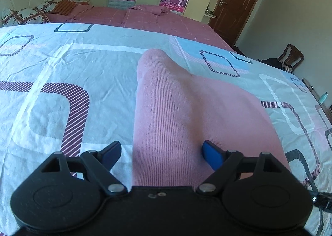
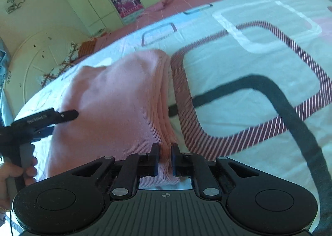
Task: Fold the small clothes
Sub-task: 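Fold the bundle end over onto itself with the right gripper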
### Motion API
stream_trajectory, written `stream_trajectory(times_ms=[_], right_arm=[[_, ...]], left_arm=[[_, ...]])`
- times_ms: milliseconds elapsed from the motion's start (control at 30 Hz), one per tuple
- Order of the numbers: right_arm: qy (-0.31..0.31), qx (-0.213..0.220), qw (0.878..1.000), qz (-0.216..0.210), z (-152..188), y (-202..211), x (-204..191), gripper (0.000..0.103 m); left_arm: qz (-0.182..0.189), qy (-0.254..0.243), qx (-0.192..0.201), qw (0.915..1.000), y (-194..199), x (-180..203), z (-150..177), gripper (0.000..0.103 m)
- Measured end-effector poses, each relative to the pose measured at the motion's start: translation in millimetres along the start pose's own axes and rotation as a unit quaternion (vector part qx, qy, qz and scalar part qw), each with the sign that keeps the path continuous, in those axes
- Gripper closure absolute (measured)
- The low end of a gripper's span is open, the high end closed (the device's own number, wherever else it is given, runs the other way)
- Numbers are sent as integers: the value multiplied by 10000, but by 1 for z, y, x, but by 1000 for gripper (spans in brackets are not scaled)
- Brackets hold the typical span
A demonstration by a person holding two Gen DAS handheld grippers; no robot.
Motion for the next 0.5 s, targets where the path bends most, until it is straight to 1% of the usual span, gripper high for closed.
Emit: stream_trajectory(times_ms=[67, 200, 367, 500], right_arm=[[154, 227, 9996, 113, -9, 8, -8, 93], [217, 451, 9987, 47, -33, 9, -21, 93], [331, 699, 9970, 79, -63, 0, -40, 93], [298, 750, 9966, 147, -87, -17, -52, 93]], left_arm=[[-77, -80, 33, 9999, 4, 4, -2, 20], [-157, -294, 152, 9993, 11, 14, -7, 22], [-120, -626, 363, 9973, 18, 31, -19, 24], [-68, -830, 424, 9956, 11, 41, -34, 28]])
Point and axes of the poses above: each gripper's, at about its wrist camera, not at the fingertips, and y roughly against the way its jaws point, x to its right, z to its underside, the point moved 4 cm from there along -y, roughly the way its jaws point, and after that the axes turned 13 degrees about -x, right-handed, at the moved point
